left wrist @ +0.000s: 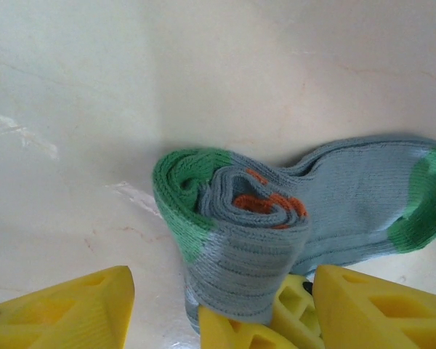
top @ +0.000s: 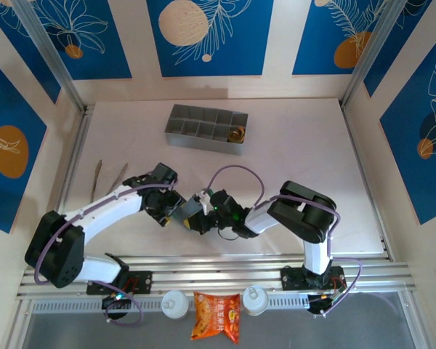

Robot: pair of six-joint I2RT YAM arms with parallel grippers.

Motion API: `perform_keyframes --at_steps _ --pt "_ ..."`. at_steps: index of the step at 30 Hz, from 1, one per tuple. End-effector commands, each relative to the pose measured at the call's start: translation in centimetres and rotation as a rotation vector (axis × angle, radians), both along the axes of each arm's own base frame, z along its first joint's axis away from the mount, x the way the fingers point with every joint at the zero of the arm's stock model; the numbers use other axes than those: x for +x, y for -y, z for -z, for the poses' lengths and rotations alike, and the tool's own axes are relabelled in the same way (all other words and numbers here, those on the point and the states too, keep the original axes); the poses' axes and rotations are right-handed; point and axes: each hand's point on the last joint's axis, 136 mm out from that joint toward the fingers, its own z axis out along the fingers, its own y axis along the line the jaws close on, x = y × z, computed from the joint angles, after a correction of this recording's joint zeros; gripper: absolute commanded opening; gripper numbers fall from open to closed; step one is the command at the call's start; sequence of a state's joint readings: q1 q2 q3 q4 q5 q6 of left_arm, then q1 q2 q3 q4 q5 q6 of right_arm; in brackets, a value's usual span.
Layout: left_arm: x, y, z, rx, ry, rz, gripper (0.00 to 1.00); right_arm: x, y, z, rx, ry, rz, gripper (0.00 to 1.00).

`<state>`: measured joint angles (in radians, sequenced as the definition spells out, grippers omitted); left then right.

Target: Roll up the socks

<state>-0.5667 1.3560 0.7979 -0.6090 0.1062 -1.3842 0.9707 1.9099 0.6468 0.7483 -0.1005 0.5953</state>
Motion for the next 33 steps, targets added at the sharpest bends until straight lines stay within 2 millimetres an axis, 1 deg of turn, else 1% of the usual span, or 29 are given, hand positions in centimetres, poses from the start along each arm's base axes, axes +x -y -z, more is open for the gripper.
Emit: perform_keyframes --at_steps 1,7,15,20,22,24,25,27,28,29,31,33 --pt "0.5 0.4 0.5 -0.002 0.027 0.042 0.65 -10.2 16.9 15.4 -0.736 -0.527 0.078 0.00" --pt "0.2 1.1 2.3 -0.013 0.011 0.059 0.64 -10.1 16.9 15.6 -0.685 -0.643 0.121 0.00" --pt "-0.1 1.7 3.4 0.014 0.001 0.077 0.63 -9.6 16.5 15.6 -0.664 -0.742 0.131 0.00" --pt "-1.0 1.2 5.1 0.069 -0.049 0.077 0.51 -9.3 16.5 15.6 -0.647 -0.785 0.147 0.00" --pt "-1.7 0.8 6.0 0.099 -0.085 0.081 0.43 -8.9 16.4 15.5 -0.642 -0.779 0.145 0.00" --pt "-2.6 0.4 6.9 0.130 -0.145 0.085 0.32 -8.3 16.1 15.2 -0.636 -0.751 0.131 0.00" --pt "-3.3 0.1 7.5 0.155 -0.187 0.090 0.25 -7.9 15.9 15.0 -0.637 -0.720 0.115 0.00" --pt "-4.7 -0.7 8.3 0.196 -0.273 0.087 0.06 -6.9 15.4 14.3 -0.642 -0.638 0.074 0.00" --pt "-5.5 -1.1 8.6 0.220 -0.316 0.088 0.00 -6.3 15.0 13.8 -0.645 -0.582 0.040 0.00" --pt "-6.5 -1.7 8.7 0.249 -0.367 0.077 0.00 -5.6 14.4 13.2 -0.640 -0.515 -0.002 0.00" --pt "-7.8 -2.0 8.9 0.260 -0.429 0.065 0.00 -4.4 12.9 11.5 -0.622 -0.366 -0.092 0.02" --pt "-9.1 -2.5 8.5 0.298 -0.492 0.039 0.00 -3.2 11.2 9.3 -0.579 -0.194 -0.178 0.12"
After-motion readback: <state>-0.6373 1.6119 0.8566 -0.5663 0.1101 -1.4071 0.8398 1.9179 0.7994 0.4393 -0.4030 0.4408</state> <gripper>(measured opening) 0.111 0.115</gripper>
